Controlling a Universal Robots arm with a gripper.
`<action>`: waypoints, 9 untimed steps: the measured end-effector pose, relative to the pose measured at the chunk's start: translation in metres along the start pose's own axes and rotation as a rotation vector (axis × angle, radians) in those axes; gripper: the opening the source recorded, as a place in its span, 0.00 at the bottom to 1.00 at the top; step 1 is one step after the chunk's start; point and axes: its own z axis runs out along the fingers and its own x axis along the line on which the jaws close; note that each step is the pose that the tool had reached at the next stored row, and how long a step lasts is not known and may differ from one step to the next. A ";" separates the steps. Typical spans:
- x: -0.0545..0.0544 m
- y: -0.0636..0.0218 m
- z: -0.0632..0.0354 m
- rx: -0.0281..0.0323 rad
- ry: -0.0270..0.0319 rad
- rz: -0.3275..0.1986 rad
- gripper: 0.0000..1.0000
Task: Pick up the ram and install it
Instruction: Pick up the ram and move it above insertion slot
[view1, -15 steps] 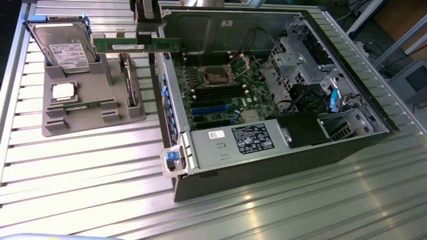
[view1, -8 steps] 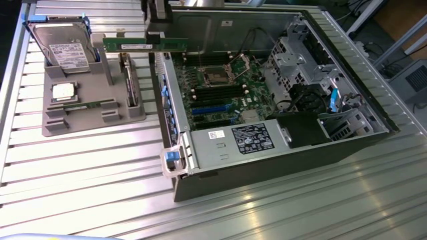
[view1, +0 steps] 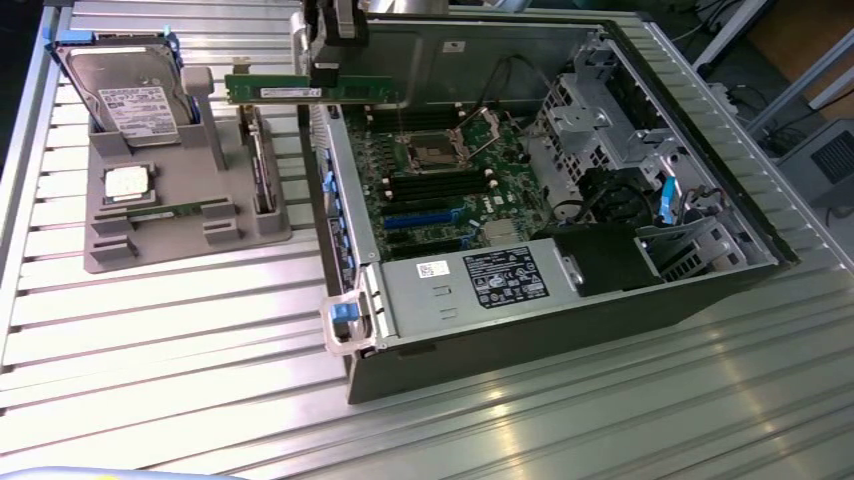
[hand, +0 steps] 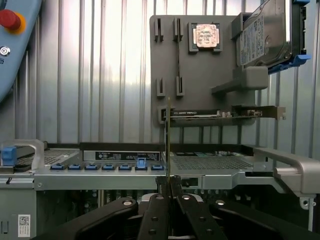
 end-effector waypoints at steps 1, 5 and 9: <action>0.000 -0.0018 -0.0001 -0.0006 0.0000 0.000 0.12; 0.000 -0.0097 -0.0004 -0.0031 -0.0001 0.000 0.12; 0.000 -0.0185 -0.0007 -0.0063 -0.0001 0.000 0.12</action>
